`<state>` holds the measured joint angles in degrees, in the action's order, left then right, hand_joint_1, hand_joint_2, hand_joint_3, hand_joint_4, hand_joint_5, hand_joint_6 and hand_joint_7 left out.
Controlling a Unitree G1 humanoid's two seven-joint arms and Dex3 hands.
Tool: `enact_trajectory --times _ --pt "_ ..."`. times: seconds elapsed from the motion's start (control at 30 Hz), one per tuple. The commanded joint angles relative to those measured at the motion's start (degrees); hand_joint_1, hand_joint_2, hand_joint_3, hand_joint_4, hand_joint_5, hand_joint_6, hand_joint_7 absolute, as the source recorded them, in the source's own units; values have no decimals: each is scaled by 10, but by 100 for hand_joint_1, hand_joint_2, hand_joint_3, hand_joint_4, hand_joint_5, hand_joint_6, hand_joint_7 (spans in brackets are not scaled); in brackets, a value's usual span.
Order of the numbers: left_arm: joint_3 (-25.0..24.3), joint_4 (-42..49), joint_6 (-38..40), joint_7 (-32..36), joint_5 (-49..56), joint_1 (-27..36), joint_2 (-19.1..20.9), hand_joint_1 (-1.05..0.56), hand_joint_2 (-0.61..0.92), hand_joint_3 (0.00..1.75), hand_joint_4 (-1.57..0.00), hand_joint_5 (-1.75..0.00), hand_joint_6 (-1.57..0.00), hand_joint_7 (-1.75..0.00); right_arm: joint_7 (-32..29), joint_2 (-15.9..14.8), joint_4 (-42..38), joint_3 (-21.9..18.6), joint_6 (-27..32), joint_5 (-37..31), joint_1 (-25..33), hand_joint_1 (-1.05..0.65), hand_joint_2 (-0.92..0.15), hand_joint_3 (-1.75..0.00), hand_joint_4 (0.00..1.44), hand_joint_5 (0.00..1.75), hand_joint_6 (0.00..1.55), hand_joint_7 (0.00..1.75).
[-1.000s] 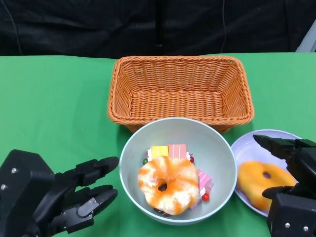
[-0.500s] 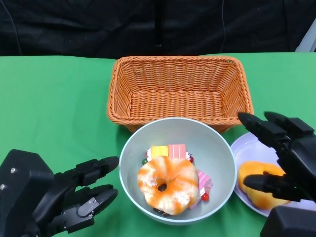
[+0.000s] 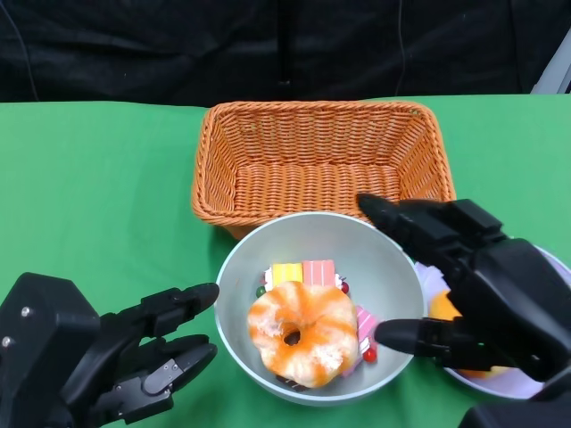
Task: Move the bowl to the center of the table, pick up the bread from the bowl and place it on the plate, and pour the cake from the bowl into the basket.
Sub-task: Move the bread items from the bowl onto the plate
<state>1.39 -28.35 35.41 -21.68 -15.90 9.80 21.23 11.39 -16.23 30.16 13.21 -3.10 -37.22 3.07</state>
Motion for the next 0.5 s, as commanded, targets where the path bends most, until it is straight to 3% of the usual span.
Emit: enact_trajectory --times 0.03,0.5 --pt "-5 -7 -3 4 2 5 0 -52 92 41 -12 -37 -24 -1 14 6 -18 13 11 6 -18 -59 -92 -6 0 60 21 8" --pt "4 -15 2 10 10 9 -3 -50 92 43 -9 -39 -24 0 -50 40 -194 85 -9 -36 -84 -62 -92 -5 0 69 25 10"
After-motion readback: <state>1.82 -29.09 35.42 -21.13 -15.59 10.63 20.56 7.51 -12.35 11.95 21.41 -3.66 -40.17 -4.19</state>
